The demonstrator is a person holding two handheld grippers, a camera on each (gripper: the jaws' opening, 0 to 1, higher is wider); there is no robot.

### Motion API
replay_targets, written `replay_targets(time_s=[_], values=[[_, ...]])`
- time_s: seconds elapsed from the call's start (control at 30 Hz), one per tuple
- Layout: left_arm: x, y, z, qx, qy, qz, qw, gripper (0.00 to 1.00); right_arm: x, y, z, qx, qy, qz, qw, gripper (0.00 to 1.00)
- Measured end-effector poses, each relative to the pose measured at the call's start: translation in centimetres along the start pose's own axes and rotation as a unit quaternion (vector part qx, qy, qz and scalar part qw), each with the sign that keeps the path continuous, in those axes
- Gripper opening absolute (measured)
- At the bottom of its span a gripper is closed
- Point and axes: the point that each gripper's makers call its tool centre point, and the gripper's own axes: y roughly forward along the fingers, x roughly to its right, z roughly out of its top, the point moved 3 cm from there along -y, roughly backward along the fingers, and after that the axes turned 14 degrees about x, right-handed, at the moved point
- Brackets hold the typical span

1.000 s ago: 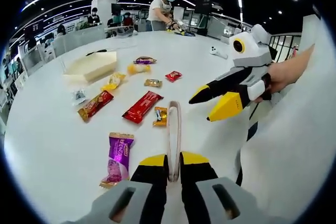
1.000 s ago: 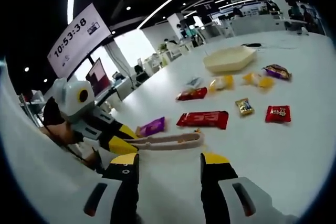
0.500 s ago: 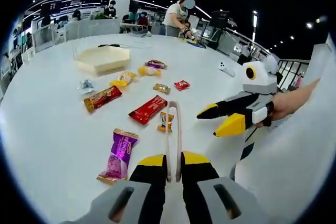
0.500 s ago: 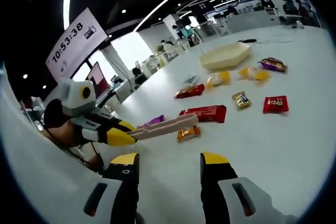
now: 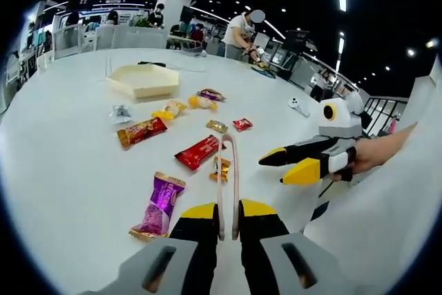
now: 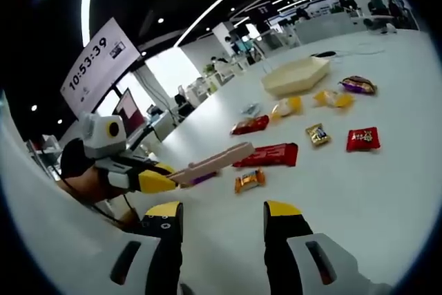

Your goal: Place the target food into the container with the food tongs after gripping and lifting it, then release it inside without dropping or visibly crushing the food.

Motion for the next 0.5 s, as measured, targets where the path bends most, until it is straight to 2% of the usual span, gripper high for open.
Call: replay_targets(time_s=[0.03,0.1,0.2,0.4,0.5], values=[[0.0,0.0,0.0,0.001,-0.001,0.000,1.0000,0.08,0.0,0.0,0.0,0.001,0.001,0.001,1.0000,0.48],[0.2,-0.1,0.1,0.003,0.000,0.000,1.0000,0.08,-0.5,0.1,0.7,0.021,0.032,0.008,0.9992,0.52],[0.3,-0.1,0.3,0.008,0.001,-0.001,1.0000,0.08,-0.6,0.0,1.0,0.029,0.040,0.012,0.9987,0.57],[0.4,-0.2,0.9,0.019,-0.007,-0.002,0.9998,0.08,-0.8,-0.2,0.9,0.032,0.045,0.012,0.9984,0.59],[0.6,-0.2,1.2,0.022,-0.015,-0.009,0.9996,0.08,-1.3,-0.2,1.3,0.048,0.084,0.018,0.9952,0.65]])
